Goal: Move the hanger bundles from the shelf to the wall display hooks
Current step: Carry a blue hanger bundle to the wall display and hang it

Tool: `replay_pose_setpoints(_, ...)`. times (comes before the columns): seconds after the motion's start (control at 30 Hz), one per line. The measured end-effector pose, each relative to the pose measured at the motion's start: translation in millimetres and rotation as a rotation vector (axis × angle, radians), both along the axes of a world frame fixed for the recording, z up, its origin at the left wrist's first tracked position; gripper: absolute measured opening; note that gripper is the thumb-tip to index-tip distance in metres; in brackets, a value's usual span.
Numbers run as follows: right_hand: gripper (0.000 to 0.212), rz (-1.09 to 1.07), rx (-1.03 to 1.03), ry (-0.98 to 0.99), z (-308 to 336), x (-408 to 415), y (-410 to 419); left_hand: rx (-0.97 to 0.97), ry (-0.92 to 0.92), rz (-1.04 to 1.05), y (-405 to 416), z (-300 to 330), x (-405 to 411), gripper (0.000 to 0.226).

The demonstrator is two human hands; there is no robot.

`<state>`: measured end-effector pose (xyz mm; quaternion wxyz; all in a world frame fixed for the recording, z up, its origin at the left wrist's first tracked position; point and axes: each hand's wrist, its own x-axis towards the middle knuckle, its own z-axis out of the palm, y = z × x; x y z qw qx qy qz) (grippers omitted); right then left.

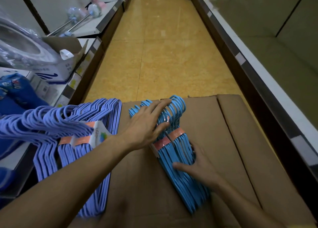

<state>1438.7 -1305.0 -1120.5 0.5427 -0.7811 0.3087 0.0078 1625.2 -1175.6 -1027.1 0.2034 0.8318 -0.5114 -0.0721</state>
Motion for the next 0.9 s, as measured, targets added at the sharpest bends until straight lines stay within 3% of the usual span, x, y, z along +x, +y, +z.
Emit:
replay_pose_setpoints(0.1,0.129,-0.019,-0.385,0.2,-9,9,27,-0.002,-0.01,-0.005,-1,1,-1,0.063)
replay_pose_setpoints(0.2,0.14,-0.096,-0.546,0.341,-17,19,57,-0.005,-0.025,-0.006,-1,2,-5,0.063)
replay_pose_setpoints(0.43,0.134,-0.264,-0.77,0.378,-37,35,83,-0.038,-0.013,0.038,-1,2,-11,0.059)
replay_pose_setpoints(0.7,0.113,-0.196,-0.787,0.358,-36,31,60,-0.117,0.133,0.098,-5,12,-9,0.054)
replay_pose_setpoints(0.9,0.099,-0.136,-0.711,0.322,-20,26,24,-0.268,0.347,0.272,-6,12,-13,0.051)
